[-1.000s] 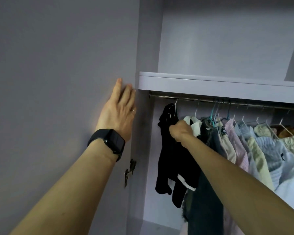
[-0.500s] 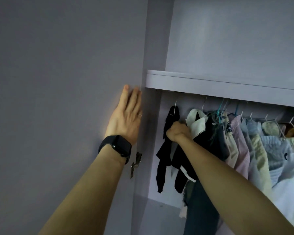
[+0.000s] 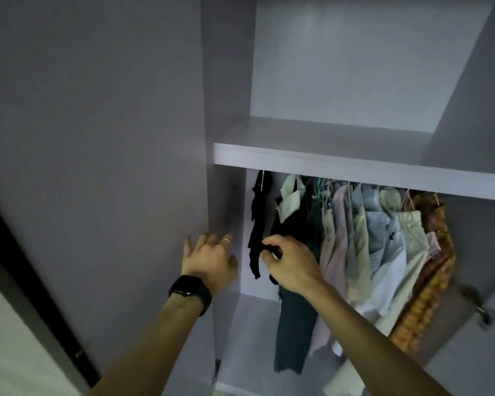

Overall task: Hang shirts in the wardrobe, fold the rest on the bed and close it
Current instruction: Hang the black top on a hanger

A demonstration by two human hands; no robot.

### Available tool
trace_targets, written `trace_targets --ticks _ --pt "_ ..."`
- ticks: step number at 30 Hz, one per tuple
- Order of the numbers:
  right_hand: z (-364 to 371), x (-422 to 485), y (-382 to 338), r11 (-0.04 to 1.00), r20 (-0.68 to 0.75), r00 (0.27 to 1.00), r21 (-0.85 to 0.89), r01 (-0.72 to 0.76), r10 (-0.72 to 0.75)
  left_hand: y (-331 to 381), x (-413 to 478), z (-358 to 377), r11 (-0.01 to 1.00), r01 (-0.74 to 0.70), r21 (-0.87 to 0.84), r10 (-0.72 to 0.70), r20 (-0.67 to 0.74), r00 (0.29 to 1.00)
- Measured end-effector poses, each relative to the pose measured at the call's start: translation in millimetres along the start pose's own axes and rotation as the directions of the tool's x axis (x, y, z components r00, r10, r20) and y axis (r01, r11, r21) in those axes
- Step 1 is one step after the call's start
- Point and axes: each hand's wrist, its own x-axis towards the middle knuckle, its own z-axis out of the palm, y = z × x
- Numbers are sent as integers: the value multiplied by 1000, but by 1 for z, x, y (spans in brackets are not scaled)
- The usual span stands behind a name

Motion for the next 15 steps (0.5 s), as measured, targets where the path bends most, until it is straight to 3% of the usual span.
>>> trace_targets --ticks 4,8,11,15 --pt "-26 -91 19 999 -205 979 50 -11 21 49 -42 22 981 -104 -162 111 34 993" --pt "-46 -173 60 986 -297 940 64 -157 169 109 -72 50 929 -256 -268 276 38 960" --pt "-65 -227 93 949 -363 877 87 -303 313 162 -91 68 861 -405 -309 433 24 901" --pt "-99 -310 140 870 -428 773 70 -488 468 248 -120 91 712 -594 -374 652 38 757"
